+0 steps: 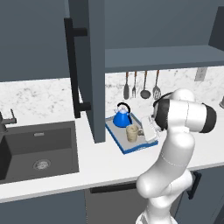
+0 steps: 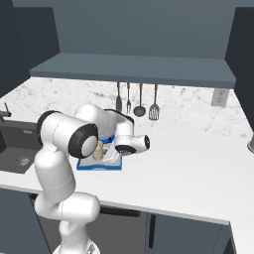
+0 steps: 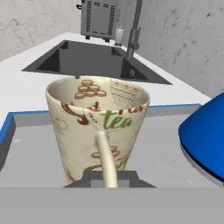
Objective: Pick the kettle from the counter and place it on the tray. Then pick the mug from the cabinet and place it on the tray. Then close the cabinet doors.
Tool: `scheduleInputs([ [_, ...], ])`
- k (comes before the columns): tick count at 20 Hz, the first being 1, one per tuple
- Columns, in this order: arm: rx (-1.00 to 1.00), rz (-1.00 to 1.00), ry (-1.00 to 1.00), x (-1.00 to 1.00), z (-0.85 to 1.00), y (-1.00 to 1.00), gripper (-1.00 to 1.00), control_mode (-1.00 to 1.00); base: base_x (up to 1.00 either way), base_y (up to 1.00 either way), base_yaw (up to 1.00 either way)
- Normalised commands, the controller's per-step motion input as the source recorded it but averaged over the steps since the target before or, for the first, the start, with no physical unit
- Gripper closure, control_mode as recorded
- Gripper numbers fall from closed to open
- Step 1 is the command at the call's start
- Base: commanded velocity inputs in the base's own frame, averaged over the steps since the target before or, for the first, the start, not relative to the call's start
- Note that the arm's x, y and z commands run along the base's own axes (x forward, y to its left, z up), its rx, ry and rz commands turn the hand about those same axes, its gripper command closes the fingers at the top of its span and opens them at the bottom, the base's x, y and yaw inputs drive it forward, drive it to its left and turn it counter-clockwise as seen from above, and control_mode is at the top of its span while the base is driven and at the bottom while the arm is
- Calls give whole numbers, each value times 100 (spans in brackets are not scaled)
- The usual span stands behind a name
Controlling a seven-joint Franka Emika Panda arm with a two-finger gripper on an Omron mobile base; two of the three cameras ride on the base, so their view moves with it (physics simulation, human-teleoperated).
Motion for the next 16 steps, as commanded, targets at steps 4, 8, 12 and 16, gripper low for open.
scheduleInputs([
  [4,-1,0,-8,0,-8,0,100,-100,0,0,0],
  [8,-5,0,-8,0,-4,0,-100,-100,0,0,0],
  [12,-8,0,-11,0,1,-1,-100,-100,0,0,0],
  [16,-9,0,-13,0,5,-10,-100,-100,0,0,0],
])
